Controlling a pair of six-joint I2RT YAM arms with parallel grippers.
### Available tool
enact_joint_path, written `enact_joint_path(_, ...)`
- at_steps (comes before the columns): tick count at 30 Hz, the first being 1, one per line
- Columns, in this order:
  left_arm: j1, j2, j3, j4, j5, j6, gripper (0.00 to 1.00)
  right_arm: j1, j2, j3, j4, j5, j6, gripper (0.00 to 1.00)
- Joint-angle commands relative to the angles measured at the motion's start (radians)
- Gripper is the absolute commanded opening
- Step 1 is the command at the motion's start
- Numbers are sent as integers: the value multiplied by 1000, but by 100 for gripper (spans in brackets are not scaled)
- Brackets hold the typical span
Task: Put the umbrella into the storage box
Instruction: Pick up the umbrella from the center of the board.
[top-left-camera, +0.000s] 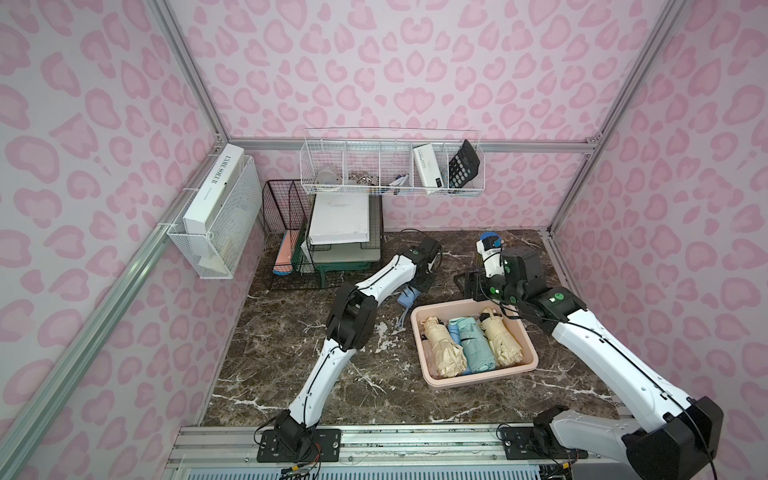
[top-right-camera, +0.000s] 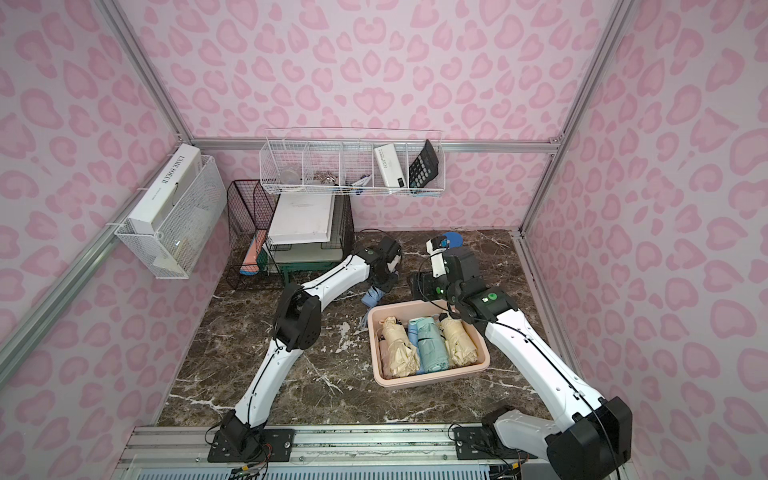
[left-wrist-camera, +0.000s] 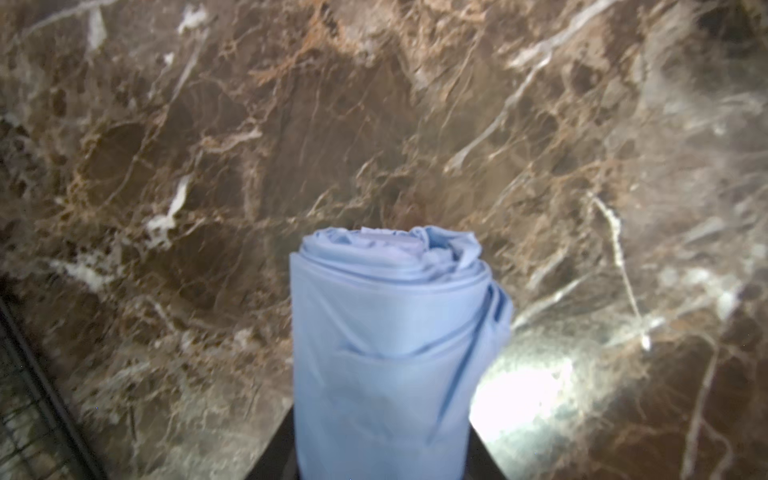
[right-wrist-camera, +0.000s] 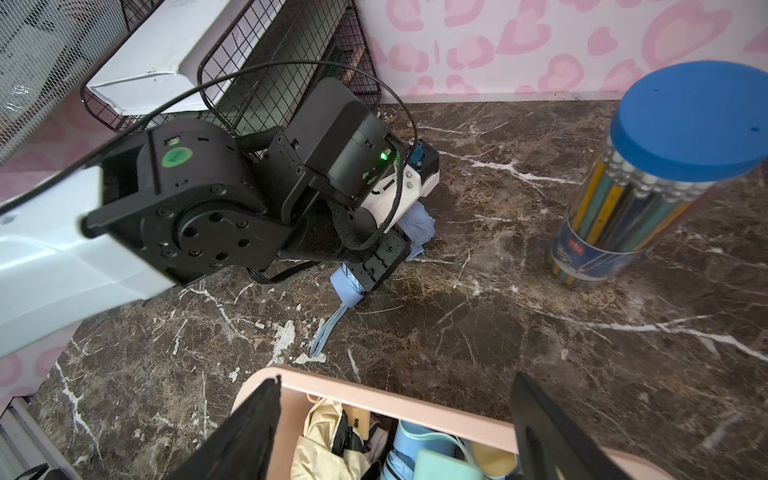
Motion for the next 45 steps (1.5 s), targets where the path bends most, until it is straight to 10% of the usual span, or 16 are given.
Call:
enact_joint_path(1, 9, -46, -27, -36, 19, -20, 29, -2, -7, 1, 21, 10, 25, 79)
enact_joint_path(13, 18, -212, -172, 56, 20, -13, 0, -1, -52, -37, 39, 16, 92, 78)
enact_joint_path(26, 18, -533, -422, 267, 49, 97, 0, -40, -28, 47, -31, -35, 184, 76)
enact_joint_path(45, -128, -1002, -953, 775, 275, 676, 0, -160, 48, 300, -275, -289, 120, 77)
